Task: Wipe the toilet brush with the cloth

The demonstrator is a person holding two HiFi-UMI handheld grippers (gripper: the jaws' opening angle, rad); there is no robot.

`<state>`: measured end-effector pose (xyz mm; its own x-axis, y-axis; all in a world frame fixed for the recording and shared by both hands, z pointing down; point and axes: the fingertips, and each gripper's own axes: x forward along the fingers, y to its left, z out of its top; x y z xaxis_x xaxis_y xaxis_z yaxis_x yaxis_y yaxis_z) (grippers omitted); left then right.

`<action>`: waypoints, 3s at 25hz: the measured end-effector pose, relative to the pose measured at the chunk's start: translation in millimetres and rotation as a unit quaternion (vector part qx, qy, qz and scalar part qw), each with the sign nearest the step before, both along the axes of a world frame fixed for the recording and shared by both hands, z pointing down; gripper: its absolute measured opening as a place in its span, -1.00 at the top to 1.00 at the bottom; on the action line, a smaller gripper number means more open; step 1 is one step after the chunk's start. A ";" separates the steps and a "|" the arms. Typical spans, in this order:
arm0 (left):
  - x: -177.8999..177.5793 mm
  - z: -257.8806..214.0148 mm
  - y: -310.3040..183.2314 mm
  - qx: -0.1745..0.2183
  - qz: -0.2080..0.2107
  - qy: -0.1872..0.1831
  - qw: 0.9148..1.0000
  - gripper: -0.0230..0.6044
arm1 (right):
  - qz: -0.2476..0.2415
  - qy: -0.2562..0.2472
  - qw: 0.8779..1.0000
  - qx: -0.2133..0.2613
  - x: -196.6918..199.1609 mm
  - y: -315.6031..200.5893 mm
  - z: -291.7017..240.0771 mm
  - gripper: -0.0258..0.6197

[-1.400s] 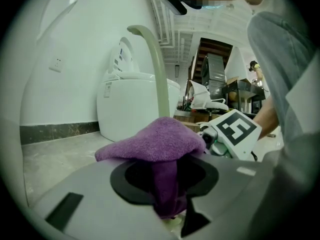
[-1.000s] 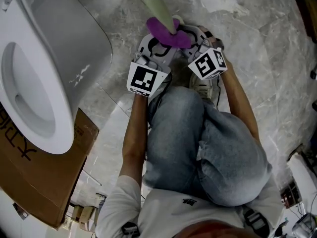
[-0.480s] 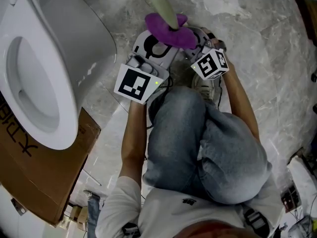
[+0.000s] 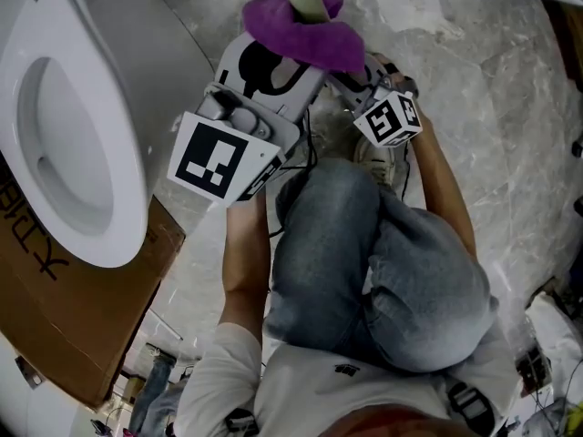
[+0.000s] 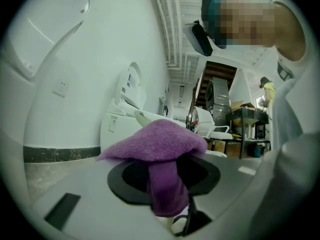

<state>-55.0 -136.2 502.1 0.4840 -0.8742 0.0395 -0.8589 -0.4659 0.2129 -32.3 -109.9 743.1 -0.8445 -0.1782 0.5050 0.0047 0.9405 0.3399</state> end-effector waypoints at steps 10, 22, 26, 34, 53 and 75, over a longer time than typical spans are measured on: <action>-9.7 -22.0 -8.1 0.024 -0.021 0.013 0.999 0.37 | 0.001 0.002 1.000 0.001 -1.2 0.9 -0.4 0.63; 16.2 47.5 12.0 -0.008 0.008 -0.065 0.998 0.53 | -0.001 0.002 1.000 0.003 -1.5 0.1 -0.9 0.63; 23.9 82.2 16.3 -0.030 0.014 -0.068 0.997 0.57 | 0.000 0.001 1.000 0.005 -1.3 0.0 -0.4 0.63; 32.6 135.9 20.1 -0.055 0.031 -0.102 0.993 0.59 | 0.001 0.000 1.000 0.009 -1.1 0.3 -0.2 0.63; 34.9 199.0 24.5 -0.103 0.020 -0.122 0.987 0.57 | 0.004 -0.002 1.000 0.016 -0.5 1.5 1.0 0.61; -11.5 151.7 61.1 -0.052 -0.062 -0.085 0.993 0.67 | 0.079 -0.067 0.994 -0.031 33.4 19.0 -45.4 0.54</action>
